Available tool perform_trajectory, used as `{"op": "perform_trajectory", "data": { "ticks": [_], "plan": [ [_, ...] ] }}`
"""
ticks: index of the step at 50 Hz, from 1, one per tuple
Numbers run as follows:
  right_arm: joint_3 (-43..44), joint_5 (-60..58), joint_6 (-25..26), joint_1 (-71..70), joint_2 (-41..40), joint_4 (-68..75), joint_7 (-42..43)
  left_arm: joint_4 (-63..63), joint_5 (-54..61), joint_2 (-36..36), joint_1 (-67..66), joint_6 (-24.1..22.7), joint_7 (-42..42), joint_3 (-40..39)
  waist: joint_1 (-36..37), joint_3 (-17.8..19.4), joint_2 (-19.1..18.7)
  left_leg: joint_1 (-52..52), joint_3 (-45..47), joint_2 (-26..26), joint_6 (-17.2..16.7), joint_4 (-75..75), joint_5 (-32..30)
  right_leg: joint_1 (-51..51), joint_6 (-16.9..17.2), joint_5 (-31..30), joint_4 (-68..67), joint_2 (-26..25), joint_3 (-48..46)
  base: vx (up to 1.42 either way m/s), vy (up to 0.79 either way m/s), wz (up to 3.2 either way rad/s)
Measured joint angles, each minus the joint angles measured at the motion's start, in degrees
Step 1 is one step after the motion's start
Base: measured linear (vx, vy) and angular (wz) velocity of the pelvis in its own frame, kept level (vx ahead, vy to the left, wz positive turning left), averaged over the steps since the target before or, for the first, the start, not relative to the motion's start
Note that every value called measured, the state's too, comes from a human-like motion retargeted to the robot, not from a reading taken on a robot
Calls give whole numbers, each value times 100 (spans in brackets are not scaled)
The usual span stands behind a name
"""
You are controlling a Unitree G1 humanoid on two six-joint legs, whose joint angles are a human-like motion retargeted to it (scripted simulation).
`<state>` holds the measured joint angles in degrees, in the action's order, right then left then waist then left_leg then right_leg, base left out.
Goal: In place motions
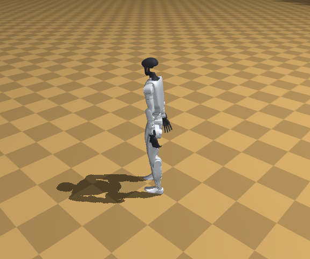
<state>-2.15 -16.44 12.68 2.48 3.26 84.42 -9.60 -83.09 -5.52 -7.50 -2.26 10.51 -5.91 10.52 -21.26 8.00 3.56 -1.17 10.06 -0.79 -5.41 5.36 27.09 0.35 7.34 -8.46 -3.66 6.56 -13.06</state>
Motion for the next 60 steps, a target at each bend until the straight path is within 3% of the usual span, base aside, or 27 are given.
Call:
{"op": "perform_trajectory", "data": {
  "ticks": [2,7,18,25,32,37,40,45,51,55,60],
  "plan": [
    [-334,-441,-95,-79,159,-301,23,73,-166,-136,58,-52,-115,43,-552,22,-2,101,-517,165,54,32,-103,220,-67,-42,198,28,-587,-8,6,208],
    [-687,-1482,-342,-188,606,-925,129,163,166,-325,171,-14,-236,-393,986,-119,-69,-52,824,-55,-39,-54,22,-68,-7,118,-50,-5,705,-3,1,-177],
    [182,-422,-489,-110,600,-1117,96,15,2064,-16,30,-339,-533,-1654,1384,-407,-155,-52,759,-37,49,-251,-120,-31,-175,168,-30,-9,493,3,-6,19],
    [152,-813,-456,-104,634,-565,61,-339,1545,-34,-213,-122,-978,-1487,1362,-471,-238,-60,805,-243,-94,-297,-213,-10,-241,242,-22,-146,432,-3,-10,10],
    [84,-1278,-387,194,655,-210,-63,-373,894,-32,-656,-39,-645,-1392,1361,-465,-146,-6,716,-463,-265,138,-274,83,-350,334,-48,-287,484,-5,-16,-9],
    [111,-1079,-352,271,694,-83,-51,-278,1077,102,-869,-48,-760,-1701,1430,-294,36,236,776,-602,-261,1078,-728,183,-454,374,-139,-283,691,-9,-12,-39],
    [150,-898,-345,216,731,4,47,-205,1272,166,-872,-105,-774,-1797,1418,-155,221,668,397,-437,140,2085,-1138,274,-441,346,-125,-118,726,-17,-7,-15],
    [111,-805,-277,141,880,201,98,-92,1212,186,-909,-183,-689,-1654,1862,-155,254,1521,400,-104,431,2801,-625,267,-524,255,-65,-120,1026,-8,-3,-49],
    [-19,-758,-296,-25,935,54,133,121,947,171,-956,-260,-707,-1462,2148,53,191,2490,221,421,1388,1210,-10,411,-715,230,-20,-180,1051,-7,-2,-16],
    [-108,-743,-349,-102,861,-193,114,163,965,143,-967,-264,-619,-1406,2238,127,271,3208,81,684,2041,-5,48,510,-826,235,26,-126,862,1,-9,26],
    [-253,-698,-417,-315,693,-583,41,142,1152,111,-841,-228,-709,-1559,2619,319,365,4148,397,327,2041,16,40,480,-1065,225,-15,-281,886,-3,-18,-15]
  ]
}}
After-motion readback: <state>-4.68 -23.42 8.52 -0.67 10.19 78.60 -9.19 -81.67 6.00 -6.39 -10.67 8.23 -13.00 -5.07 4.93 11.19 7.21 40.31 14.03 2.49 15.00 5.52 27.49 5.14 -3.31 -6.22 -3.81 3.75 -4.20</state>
